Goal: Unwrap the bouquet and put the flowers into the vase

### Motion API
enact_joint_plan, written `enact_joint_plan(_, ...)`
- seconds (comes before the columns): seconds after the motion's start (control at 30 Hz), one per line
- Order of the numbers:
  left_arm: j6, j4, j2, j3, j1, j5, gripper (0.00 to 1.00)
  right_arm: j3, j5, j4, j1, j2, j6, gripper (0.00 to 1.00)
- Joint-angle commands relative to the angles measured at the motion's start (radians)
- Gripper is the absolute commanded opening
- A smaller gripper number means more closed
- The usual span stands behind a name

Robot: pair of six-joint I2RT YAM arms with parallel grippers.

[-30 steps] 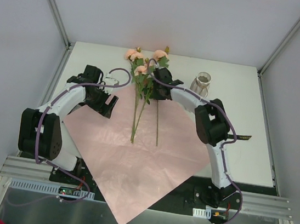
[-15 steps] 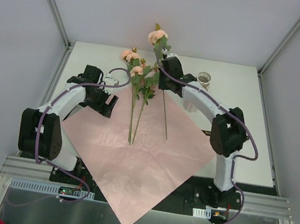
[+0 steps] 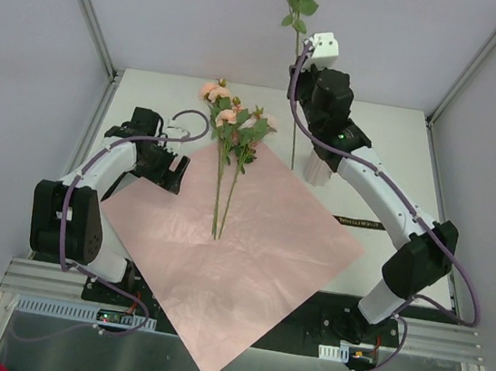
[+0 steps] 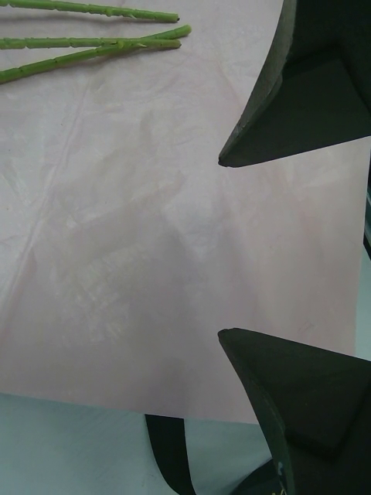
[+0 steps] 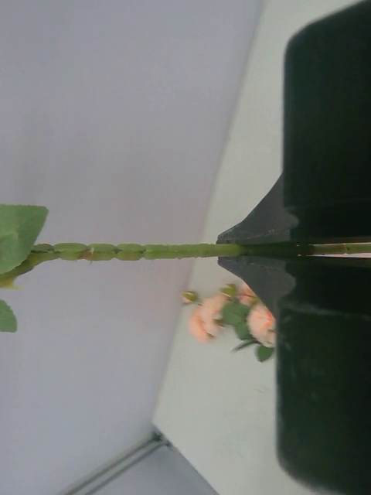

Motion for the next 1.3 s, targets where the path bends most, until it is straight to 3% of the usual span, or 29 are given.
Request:
enact_joint_plan(0.0,-0.016,-0.004,-0.013,-0.002,0.023,0.043,0.85,0.053,0.039,0.395,-0.043,-0.060,-0.217,0.01)
enact_joint_plan(0.23,-0.002,-0.005,-0.071,-0.013,0.026,0.083,0.87,0.000,0.009,0.653,-0.119,-0.097,-0.355,0.01)
enact_joint_plan(0.6,0.020,-0.008,-0.077,-0.036,0.026,0.079,0.86,-0.048,0.025,0.660,-0.191,-0.155,-0.248,0.01)
enact_joint_plan(1.23,0.020,-0.008,-0.093,-0.037,0.026,0.063,0.87,-0.378,0.064,0.659,-0.195,-0.263,-0.145,0.01)
enact_joint_plan(1.27,0.020,-0.008,-0.093,-0.036,0.026,0.060,0.87,-0.379,0.067,0.630,-0.197,-0.269,-0.137,0.12)
